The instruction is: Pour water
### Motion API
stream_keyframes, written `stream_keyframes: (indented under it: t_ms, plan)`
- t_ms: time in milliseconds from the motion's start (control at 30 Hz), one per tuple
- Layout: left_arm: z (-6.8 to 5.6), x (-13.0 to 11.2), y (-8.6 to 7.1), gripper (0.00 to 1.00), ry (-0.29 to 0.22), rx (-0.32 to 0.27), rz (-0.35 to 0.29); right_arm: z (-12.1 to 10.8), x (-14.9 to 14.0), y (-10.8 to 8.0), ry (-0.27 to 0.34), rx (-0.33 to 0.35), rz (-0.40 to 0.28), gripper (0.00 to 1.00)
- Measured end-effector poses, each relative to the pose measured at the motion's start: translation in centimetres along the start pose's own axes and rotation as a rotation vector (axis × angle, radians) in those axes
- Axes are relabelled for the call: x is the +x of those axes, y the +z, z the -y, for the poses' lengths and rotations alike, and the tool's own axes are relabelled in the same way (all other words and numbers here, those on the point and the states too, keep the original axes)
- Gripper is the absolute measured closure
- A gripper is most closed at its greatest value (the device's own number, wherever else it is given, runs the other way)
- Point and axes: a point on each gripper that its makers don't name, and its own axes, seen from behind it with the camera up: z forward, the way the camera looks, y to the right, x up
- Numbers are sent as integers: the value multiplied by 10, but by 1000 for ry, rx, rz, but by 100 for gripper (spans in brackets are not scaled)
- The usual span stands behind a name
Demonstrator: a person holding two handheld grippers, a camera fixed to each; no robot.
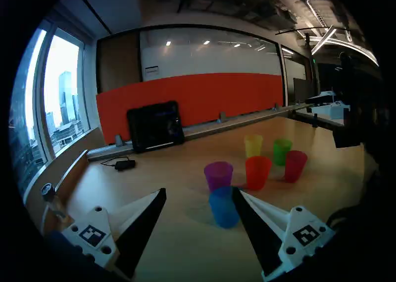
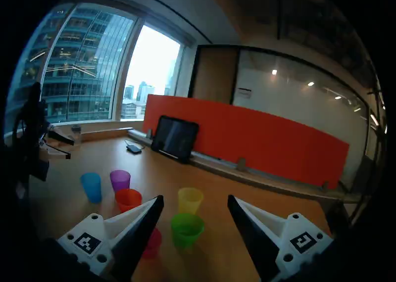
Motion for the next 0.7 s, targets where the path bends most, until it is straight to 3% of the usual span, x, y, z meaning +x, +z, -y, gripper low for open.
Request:
stream_keyframes:
  t_ms: [500,700]
  plan:
    - [6,24,-9,1,-17,102,-122,-29,10,-22,117,-196,-141,0]
    - [12,31,-13,1,-25,160,-171,-37,2,-29,146,-258,-158,0]
